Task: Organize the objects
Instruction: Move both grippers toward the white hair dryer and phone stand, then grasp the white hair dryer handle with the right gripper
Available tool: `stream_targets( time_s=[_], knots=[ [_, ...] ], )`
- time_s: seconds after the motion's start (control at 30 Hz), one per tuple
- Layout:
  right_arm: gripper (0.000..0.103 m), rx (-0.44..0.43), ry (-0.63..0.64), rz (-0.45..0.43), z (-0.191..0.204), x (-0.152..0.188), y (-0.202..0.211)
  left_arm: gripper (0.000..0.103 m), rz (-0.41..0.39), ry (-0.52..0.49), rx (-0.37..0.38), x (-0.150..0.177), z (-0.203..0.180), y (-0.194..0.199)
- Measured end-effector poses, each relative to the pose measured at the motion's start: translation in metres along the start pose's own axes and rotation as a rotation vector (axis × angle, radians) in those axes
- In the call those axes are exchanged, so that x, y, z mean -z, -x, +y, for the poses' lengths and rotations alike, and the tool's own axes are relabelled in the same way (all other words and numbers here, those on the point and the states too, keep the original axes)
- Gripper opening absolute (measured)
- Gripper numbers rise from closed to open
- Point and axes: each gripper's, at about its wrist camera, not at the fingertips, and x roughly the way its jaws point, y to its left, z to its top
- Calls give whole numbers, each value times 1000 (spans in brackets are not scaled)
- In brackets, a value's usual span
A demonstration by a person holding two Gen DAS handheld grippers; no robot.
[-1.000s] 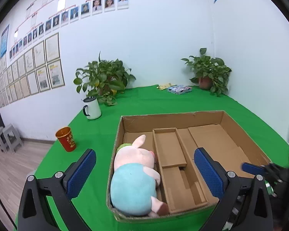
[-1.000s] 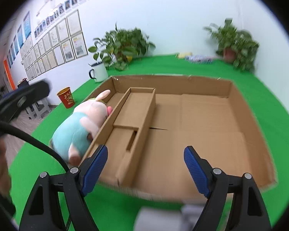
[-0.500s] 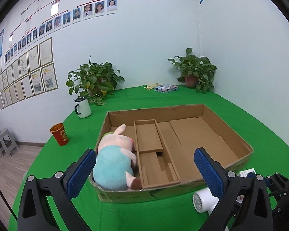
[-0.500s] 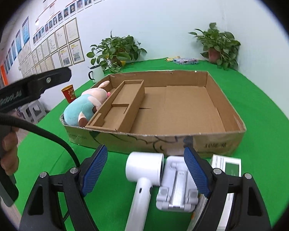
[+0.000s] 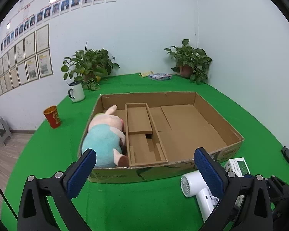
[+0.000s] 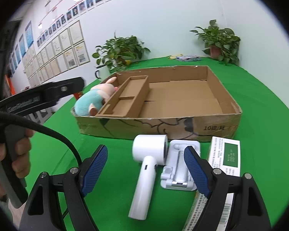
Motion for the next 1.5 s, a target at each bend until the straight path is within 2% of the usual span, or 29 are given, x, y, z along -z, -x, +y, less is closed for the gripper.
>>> stream_targets(
  time_s=[0.1, 0.17, 0.23, 0.37, 0.47, 0.57, 0.67, 0.77, 0.8, 0.83, 0.87, 0.9, 1.0, 1.1, 1.17, 1.2, 1.23, 1.37, 1.43, 1.5],
  knots=[
    [81, -15, 16, 4, 3, 6, 2, 102, 32, 27, 69, 3, 0, -7],
    [81, -45, 8, 27, 4, 10, 0, 102, 73, 36, 197, 6, -2, -13],
    [81, -92, 3, 52, 5, 16, -1, 102, 111, 51, 284, 12, -3, -18],
    [81, -135, 49, 88, 15, 32, 0, 102, 187, 79, 350, 25, -7, -35],
    [79, -155, 66, 114, 19, 40, -2, 101, 252, 148, 418, 38, -5, -54],
    [73, -132, 91, 142, 24, 44, -7, 97, 313, 220, 488, 48, -4, -73],
    [68, -86, 114, 162, 27, 44, -15, 94, 373, 264, 520, 58, -5, -91],
    [51, -28, 136, 197, 28, 45, -29, 81, 441, 277, 539, 69, -8, -109],
    [43, -4, 144, 199, 29, 46, -32, 75, 461, 280, 549, 72, -9, -115],
    [28, 16, 149, 201, 28, 46, -34, 71, 472, 283, 555, 74, -10, -117],
    [27, 29, 146, 205, 28, 46, -35, 68, 495, 291, 564, 78, -11, -122],
    [26, 19, 124, 210, 26, 46, -32, 65, 507, 303, 571, 81, -11, -122],
    [26, -22, 101, 222, 26, 53, -21, 65, 529, 316, 635, 95, -13, -117],
    [27, -47, 96, 226, 27, 61, -13, 65, 557, 300, 637, 107, -17, -119],
    [35, -55, 80, 237, 26, 60, -16, 65, 589, 306, 630, 113, -18, -129],
    [43, -49, 77, 245, 25, 59, -19, 63, 581, 312, 636, 113, -18, -130],
    [46, -38, 75, 251, 24, 57, -23, 62, 585, 313, 637, 113, -17, -133],
    [46, -10, 87, 285, 28, 55, -36, 55, 600, 307, 638, 111, -20, -138],
    [36, 0, 87, 303, 28, 55, -42, 44, 608, 297, 640, 111, -22, -139],
    [34, 18, 95, 294, 29, 58, -38, 37, 629, 298, 656, 117, -22, -137]
  ],
)
